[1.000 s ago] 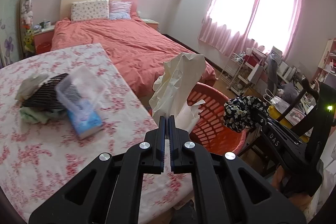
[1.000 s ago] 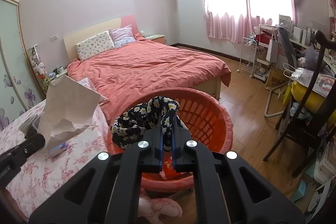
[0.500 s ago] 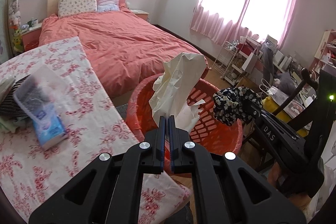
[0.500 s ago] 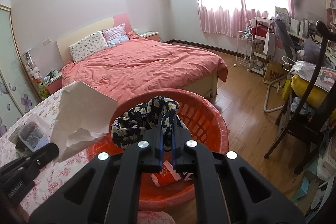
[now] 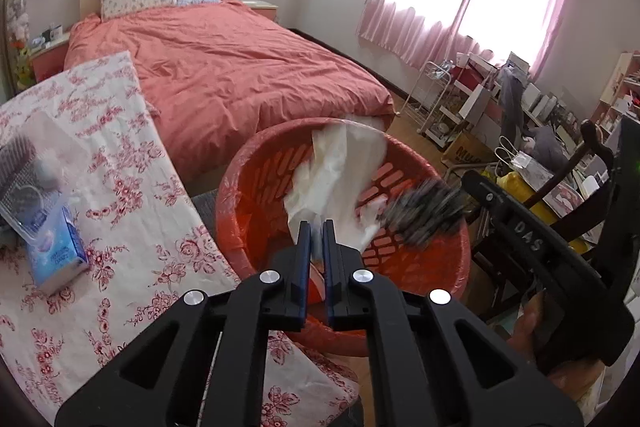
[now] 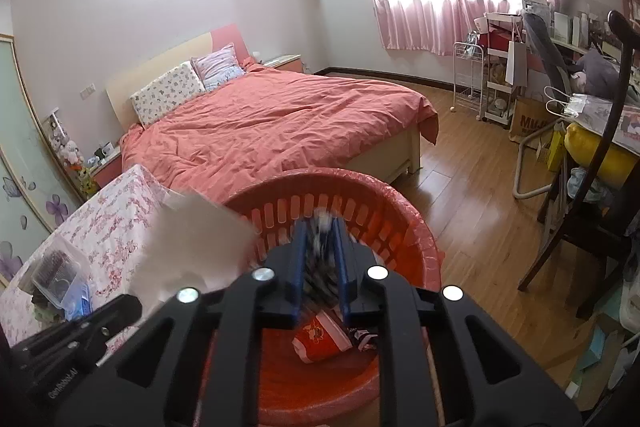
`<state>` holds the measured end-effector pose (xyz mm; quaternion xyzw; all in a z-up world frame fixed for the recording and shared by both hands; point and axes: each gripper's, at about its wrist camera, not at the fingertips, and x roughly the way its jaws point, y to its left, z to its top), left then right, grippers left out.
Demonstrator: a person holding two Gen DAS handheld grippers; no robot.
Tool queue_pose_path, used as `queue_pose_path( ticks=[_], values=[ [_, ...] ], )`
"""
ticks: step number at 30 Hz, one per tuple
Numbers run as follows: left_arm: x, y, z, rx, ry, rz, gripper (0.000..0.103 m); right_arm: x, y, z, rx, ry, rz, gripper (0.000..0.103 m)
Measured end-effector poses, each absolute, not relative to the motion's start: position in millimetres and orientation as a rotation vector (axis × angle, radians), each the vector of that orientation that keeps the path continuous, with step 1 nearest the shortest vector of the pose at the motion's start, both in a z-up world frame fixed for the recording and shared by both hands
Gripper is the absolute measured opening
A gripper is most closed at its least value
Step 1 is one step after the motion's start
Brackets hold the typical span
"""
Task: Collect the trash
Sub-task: 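Carry tissue and floral cloth over the orange basket and release both, then return both tools to the table and grasp the clear plastic box with the right gripper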
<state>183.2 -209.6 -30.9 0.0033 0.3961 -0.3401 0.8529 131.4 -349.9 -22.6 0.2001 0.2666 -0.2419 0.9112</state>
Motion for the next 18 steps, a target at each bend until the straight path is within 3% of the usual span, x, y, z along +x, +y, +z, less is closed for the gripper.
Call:
queue_pose_path(
  ticks=[2,4,8,10,18],
  values=[
    [185.9,-208.4,-33.8,0.003,0.847,-0.709,0.014,130.0,-349.2,-23.2,0.408,0.545,-0.505,0.032],
    [186.8,-205.4,-35.1,-0.002,0.855,-0.696,0.034,129.1,-348.6,-23.3,0.405,0.549,-0.51,0.037],
    [186.8,-193.6,-32.9,-0.016,0.856,-0.67,0.049,125.8,-344.3,-23.7,0.372,0.552,-0.525,0.05],
    [185.1,-183.6,-30.5,-0.011,0.842,-0.643,0.061,125.4,-337.8,-22.4,0.344,0.554,-0.53,0.057],
    [181.8,-123.6,-22.4,0.013,0.783,-0.507,0.072,134.5,-302.3,-19.1,0.291,0.59,-0.474,0.06]
  ],
)
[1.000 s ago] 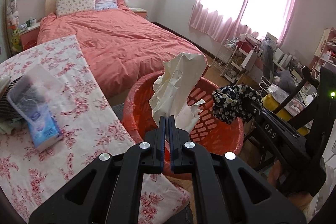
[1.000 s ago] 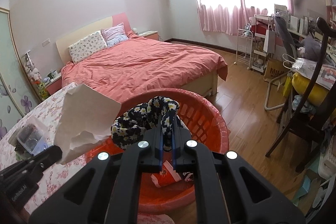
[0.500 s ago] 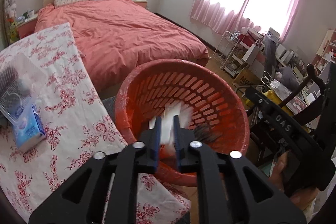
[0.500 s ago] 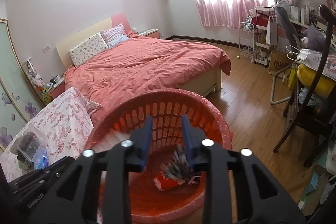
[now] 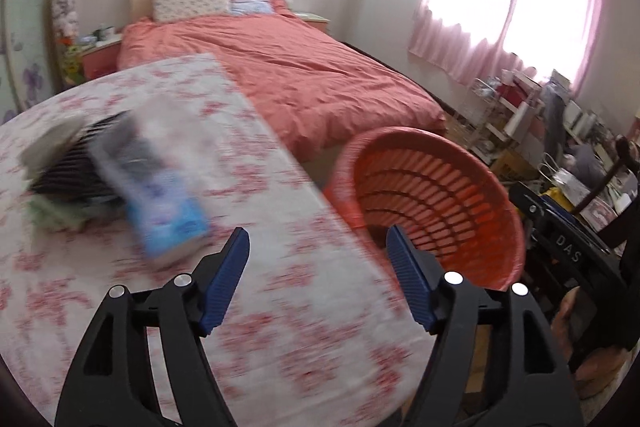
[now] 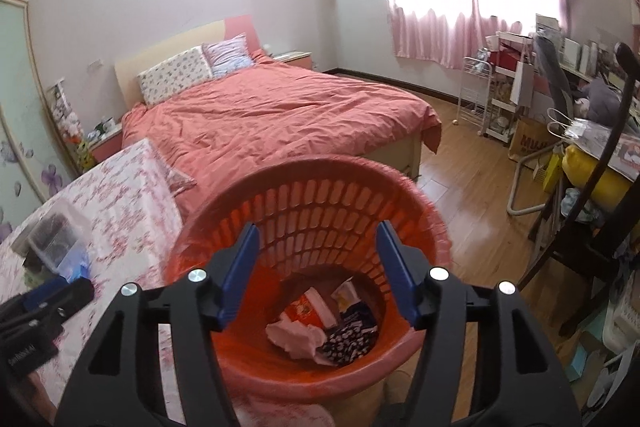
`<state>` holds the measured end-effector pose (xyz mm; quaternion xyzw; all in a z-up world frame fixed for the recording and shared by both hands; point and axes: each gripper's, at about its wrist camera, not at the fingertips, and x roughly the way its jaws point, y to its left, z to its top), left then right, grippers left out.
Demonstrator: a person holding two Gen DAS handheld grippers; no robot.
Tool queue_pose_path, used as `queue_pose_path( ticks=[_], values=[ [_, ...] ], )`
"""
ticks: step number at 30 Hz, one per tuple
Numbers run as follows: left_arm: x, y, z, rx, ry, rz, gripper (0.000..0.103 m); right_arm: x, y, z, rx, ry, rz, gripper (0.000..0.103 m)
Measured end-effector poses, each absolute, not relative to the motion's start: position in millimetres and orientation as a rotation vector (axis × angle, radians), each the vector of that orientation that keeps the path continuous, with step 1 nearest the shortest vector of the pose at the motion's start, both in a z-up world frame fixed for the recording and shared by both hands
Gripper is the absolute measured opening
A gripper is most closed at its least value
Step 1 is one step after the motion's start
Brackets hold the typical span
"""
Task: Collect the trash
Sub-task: 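Return both tools to the table and grasp the clear plastic box with the right gripper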
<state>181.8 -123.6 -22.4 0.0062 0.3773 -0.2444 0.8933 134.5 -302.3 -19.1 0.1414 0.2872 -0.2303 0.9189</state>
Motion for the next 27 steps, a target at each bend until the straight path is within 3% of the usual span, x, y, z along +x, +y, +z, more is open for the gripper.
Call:
queue_pose_path(
  ticks=[9,20,27],
  values=[
    [193.8,-34.5,-27.3,-0.031,0.78,-0.302,0.078,160.9,-226.5,-16.8,0.223,0.638,-0.308,0.06],
    [194.7,51.8,-30.5,-0.11,0.784,-0.152,0.078,198.9,-131.2,-10.3,0.147,0.657,-0.107,0.059],
    [193.9,84.0,-31.7,-0.159,0.787,-0.121,0.078,228.9,-86.1,-6.6,0.115,0.666,0.01,0.053]
  ],
)
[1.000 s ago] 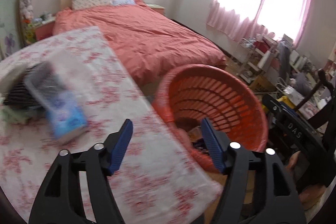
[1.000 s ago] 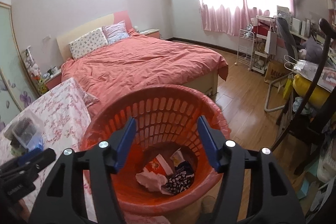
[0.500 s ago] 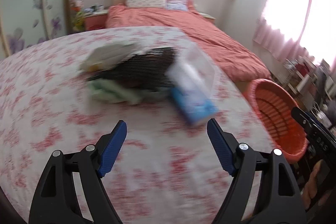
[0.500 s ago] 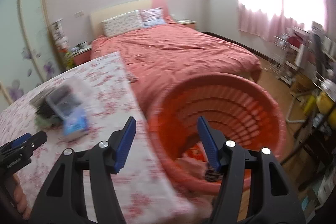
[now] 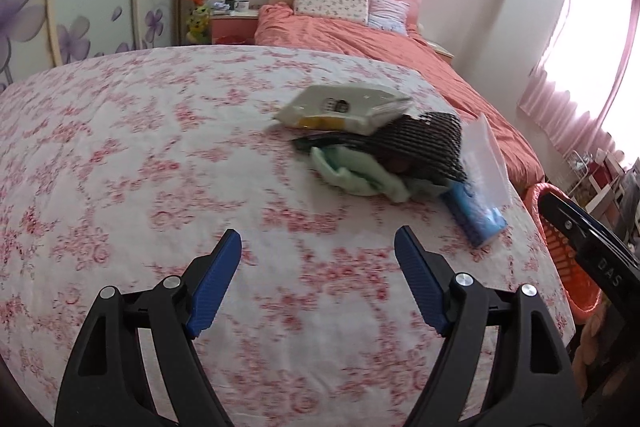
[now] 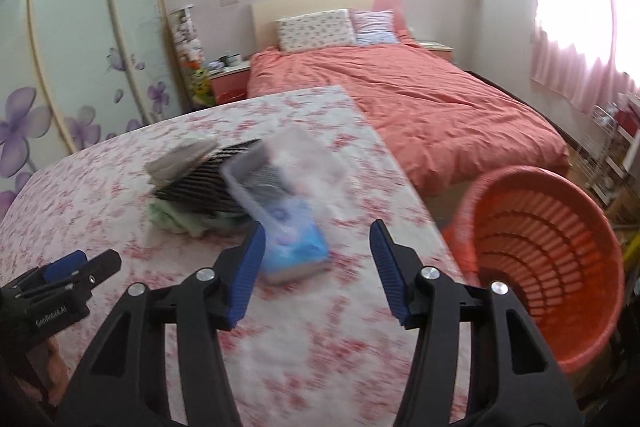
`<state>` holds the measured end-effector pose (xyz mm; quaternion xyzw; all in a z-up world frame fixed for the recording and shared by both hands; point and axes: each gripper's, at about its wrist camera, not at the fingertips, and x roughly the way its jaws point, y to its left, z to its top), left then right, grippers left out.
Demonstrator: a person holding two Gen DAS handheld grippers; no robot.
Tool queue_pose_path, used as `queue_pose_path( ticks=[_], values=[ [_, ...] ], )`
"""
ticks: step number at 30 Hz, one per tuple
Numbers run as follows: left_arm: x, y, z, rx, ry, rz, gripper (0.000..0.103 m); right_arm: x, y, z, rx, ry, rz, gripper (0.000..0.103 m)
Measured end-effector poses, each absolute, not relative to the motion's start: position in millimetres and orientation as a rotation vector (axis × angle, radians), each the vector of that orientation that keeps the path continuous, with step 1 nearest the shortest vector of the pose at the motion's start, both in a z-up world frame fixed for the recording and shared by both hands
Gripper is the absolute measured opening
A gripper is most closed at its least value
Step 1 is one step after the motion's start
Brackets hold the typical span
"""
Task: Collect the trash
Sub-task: 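Return both tools to the table and grasp the clear plastic box with the right gripper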
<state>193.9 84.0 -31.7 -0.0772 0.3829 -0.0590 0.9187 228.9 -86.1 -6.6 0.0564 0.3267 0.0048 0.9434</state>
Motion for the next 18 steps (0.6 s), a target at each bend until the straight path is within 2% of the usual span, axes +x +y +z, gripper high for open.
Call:
queue_pose_path(
  ticks=[9,11,16,18],
  values=[
    [195.1,119.2,-32.0,-0.207,0.783,-0.095,0.078,272.2,-56.5,-15.6,0.053,0.717,0.05,0.052],
    [195.4,123.6,-32.1,-0.214,0.785,-0.091,0.078,279.3,-55.4,-20.8,0.059,0.75,0.06,0.045],
    [197.2,128.7,-33.9,-0.227,0.792,-0.088,0.078,284.4,-56.8,-32.7,0.09,0.801,0.085,0.019],
    [198.0,129.2,-34.7,-0.232,0.796,-0.089,0.078,283.4,-56.7,-35.3,0.096,0.808,0.093,0.013]
  ],
)
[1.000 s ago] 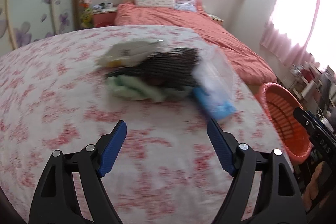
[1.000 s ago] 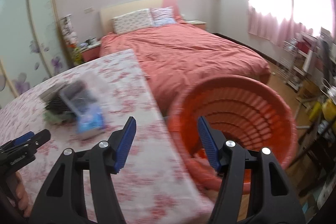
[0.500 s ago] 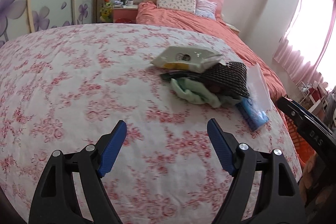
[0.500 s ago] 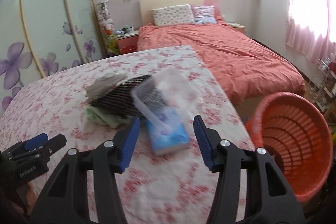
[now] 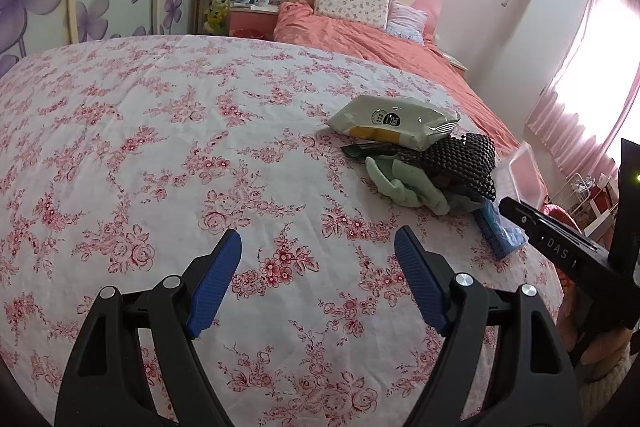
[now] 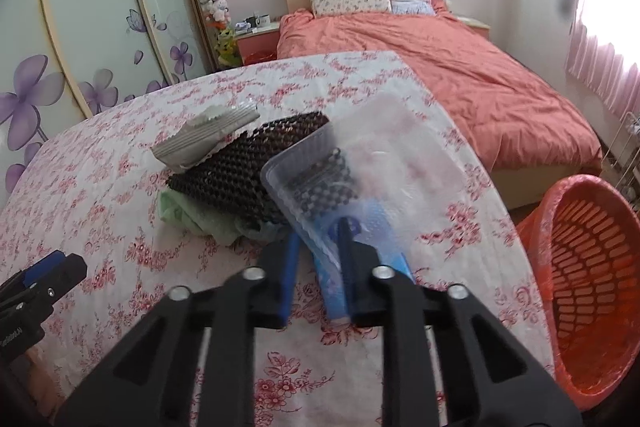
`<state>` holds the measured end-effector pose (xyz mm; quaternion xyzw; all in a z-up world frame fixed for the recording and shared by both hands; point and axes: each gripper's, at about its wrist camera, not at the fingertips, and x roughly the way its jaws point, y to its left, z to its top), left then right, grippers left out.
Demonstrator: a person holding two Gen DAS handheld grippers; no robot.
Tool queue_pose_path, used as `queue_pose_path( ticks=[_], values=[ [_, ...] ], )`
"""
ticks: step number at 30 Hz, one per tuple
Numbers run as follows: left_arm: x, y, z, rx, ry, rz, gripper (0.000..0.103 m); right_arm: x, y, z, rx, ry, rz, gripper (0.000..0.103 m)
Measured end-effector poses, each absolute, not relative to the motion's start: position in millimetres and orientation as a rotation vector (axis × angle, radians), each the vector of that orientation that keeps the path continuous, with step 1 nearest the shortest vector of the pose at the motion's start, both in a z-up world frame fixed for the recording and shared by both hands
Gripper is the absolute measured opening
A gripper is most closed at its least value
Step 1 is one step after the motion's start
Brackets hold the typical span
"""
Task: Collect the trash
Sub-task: 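Return both tools to the table and grasp the clear plastic box with the right gripper, then lift the clear box toward the basket while the left gripper grasps the black mesh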
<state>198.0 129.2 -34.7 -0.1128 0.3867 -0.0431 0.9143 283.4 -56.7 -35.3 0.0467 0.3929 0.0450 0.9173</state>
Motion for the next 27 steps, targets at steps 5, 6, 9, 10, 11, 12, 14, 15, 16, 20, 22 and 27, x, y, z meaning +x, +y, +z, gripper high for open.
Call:
queue_pose_path(
  ticks=[5,6,9,10,11,12,14,15,16,20,22,27],
  values=[
    [200.0,128.7,-36.4,-0.235,0.803,-0.092,0.078,279.8,-53.4,-36.3,0.097,0.801,0.101,0.008],
    [200.6,128.4,-36.6,-0.234,0.806,-0.091,0.078,277.9,-53.6,-35.0,0.098,0.792,0.1,0.007],
    [202.5,126.2,-37.7,-0.231,0.813,-0.091,0.078,273.0,-56.6,-30.4,0.107,0.773,0.093,0.005],
    [203.5,125.7,-38.1,-0.232,0.814,-0.096,0.078,271.9,-57.7,-29.3,0.112,0.77,0.091,0.005],
    [203.8,124.7,-38.2,-0.232,0.815,-0.099,0.078,270.6,-59.7,-28.2,0.12,0.766,0.087,0.005],
    [204.2,123.2,-38.3,-0.231,0.816,-0.102,0.078,269.2,-62.1,-27.4,0.127,0.763,0.083,0.005],
    [205.3,118.4,-38.2,-0.222,0.818,-0.108,0.078,265.5,-68.5,-25.9,0.144,0.758,0.074,0.005],
    [206.4,115.3,-38.2,-0.215,0.819,-0.111,0.078,263.6,-71.4,-25.6,0.152,0.756,0.07,0.005],
    [207.1,112.8,-37.9,-0.213,0.818,-0.115,0.078,261.9,-73.9,-25.5,0.158,0.755,0.066,0.005],
    [210.1,99.3,-35.4,-0.207,0.811,-0.146,0.078,254.1,-82.8,-24.5,0.177,0.746,0.057,0.005],
    [211.9,89.7,-33.3,-0.2,0.806,-0.162,0.078,251.4,-86.7,-24.1,0.185,0.744,0.052,0.005],
    [217.8,62.8,-27.7,-0.202,0.796,-0.203,0.078,244.6,-97.8,-23.2,0.209,0.736,0.045,0.005]
  ],
)
